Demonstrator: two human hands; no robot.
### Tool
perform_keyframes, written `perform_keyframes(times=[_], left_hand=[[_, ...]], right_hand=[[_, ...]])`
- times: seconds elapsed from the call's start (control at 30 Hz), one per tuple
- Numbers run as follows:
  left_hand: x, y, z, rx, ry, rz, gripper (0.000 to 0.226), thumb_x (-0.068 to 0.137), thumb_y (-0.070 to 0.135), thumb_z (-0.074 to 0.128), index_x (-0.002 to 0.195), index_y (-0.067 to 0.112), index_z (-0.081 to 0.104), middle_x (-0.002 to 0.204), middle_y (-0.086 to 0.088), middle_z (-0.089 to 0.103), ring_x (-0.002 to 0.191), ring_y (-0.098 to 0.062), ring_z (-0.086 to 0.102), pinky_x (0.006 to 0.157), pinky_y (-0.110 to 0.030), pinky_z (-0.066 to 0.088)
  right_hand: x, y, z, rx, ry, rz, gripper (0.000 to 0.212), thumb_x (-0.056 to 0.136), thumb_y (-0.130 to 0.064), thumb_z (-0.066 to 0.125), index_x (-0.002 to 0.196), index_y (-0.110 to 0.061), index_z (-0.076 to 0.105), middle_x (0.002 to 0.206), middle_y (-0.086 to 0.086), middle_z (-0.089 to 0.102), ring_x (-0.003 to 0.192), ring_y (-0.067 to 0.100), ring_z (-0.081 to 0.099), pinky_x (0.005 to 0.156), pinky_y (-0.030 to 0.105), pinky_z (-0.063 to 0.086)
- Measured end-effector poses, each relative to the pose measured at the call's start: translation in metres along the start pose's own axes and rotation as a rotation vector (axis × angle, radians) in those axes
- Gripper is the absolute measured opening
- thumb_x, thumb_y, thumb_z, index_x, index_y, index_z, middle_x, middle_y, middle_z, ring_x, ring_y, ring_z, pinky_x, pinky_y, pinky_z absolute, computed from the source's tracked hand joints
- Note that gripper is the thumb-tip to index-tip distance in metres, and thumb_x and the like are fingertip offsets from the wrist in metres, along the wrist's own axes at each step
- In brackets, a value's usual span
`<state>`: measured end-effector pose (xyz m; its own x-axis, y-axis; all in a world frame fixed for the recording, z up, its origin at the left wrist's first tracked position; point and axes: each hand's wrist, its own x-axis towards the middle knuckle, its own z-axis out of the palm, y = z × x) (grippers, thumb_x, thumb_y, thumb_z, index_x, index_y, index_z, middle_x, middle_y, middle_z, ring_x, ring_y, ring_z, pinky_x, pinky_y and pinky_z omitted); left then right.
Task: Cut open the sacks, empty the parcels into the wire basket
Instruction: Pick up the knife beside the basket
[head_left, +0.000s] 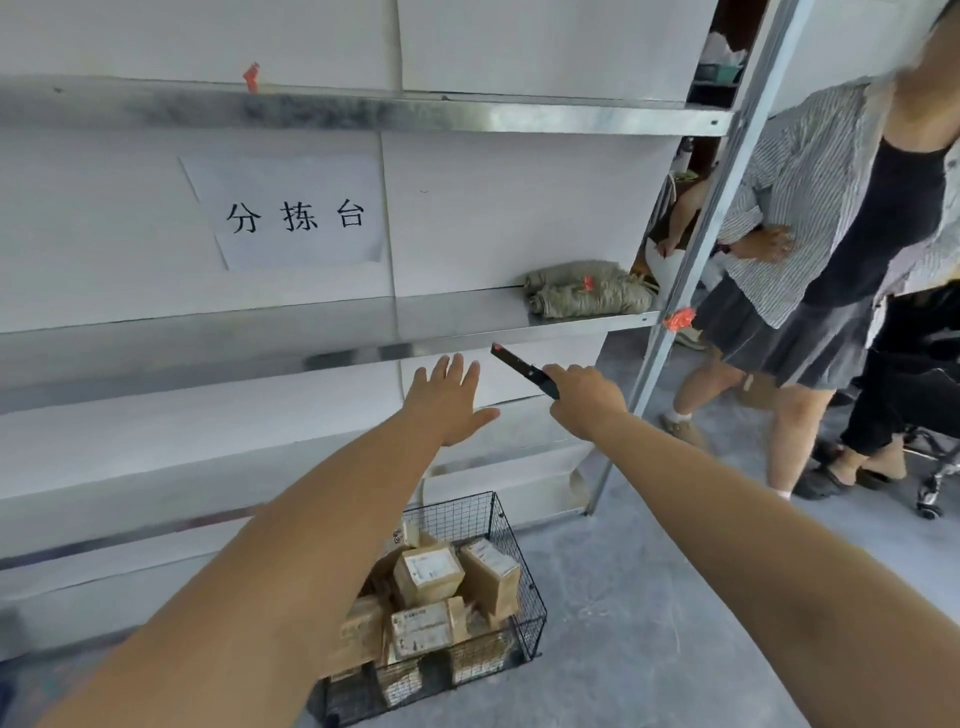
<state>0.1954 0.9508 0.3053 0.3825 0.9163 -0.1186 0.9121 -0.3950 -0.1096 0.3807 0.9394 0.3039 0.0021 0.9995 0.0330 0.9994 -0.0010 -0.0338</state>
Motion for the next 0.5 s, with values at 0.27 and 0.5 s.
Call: perform_keyframes(times=[0.27, 0.5], left_hand=[[0.076, 0.005, 0.009, -0.018, -0.101, -0.102, 0.073, 0.096, 0.054, 0.021, 0.149, 0.010, -0.003, 0.158, -0.012, -0.005, 0.146, -0.028, -0.003, 0.118, -0.045, 0.008], [0.171, -0.009, -0.007, 0.011, -0.085, -0.086, 0.073, 0.096, 0.055, 0.021, 0.148, 0.010, -0.004, 0.158, -0.013, -0.004, 0.146, -0.030, 0.000, 0.118, -0.047, 0.012]], right_hand=[[0.090, 0.040, 0.009, -0.035, -0.049, -0.095, 0.042, 0.090, -0.009, 0.043, 0.131, -0.015, 0.038, 0.117, 0.012, 0.052, 0.109, 0.030, 0.047, 0.070, 0.035, 0.039], [0.176, 0.055, 0.022, -0.018, -0.049, -0.130, 0.044, 0.090, -0.010, 0.044, 0.134, -0.018, 0.038, 0.121, 0.011, 0.051, 0.112, 0.029, 0.047, 0.078, 0.036, 0.043]])
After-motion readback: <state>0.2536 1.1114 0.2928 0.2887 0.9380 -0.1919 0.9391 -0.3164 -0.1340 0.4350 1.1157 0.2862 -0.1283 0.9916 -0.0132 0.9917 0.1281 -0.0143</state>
